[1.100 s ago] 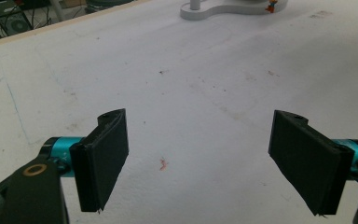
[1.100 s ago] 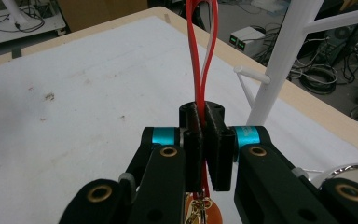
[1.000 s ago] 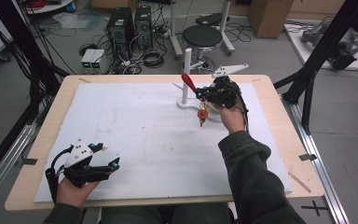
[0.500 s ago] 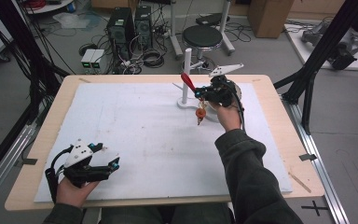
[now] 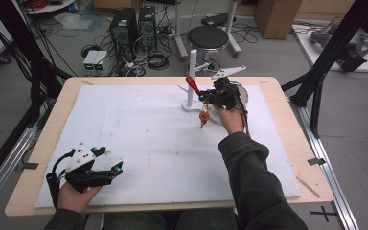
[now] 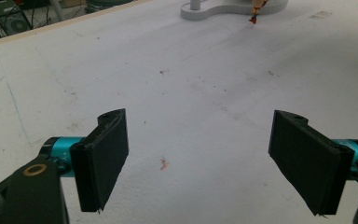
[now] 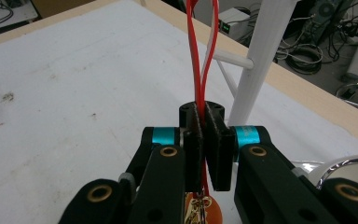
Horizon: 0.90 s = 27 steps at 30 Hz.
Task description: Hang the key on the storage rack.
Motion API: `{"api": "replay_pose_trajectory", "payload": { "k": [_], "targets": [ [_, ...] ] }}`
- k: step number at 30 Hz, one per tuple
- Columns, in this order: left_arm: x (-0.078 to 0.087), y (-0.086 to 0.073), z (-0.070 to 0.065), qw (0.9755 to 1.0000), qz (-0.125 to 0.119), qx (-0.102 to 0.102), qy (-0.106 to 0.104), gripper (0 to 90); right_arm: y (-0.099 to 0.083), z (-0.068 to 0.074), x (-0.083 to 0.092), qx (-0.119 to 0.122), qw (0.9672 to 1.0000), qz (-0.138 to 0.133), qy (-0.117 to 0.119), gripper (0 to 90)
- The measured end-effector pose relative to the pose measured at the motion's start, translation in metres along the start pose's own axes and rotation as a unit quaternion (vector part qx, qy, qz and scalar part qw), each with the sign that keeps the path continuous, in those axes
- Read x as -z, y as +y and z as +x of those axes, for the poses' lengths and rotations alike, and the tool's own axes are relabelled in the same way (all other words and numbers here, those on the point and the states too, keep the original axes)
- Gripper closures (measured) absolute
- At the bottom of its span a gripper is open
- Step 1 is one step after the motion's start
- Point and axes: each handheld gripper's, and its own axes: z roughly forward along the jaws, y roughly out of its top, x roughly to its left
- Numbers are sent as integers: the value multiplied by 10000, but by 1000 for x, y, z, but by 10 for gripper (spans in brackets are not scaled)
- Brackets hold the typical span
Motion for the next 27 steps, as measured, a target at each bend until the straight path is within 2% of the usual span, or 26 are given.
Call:
{"api": "replay_pose_trajectory", "payload": {
  "k": [27],
  "targets": [
    [0, 0, -1, 10000, -10, 6, -13, 204, -3, -3, -13, -76, 9995, 258, -152, 862]
  ]
}}
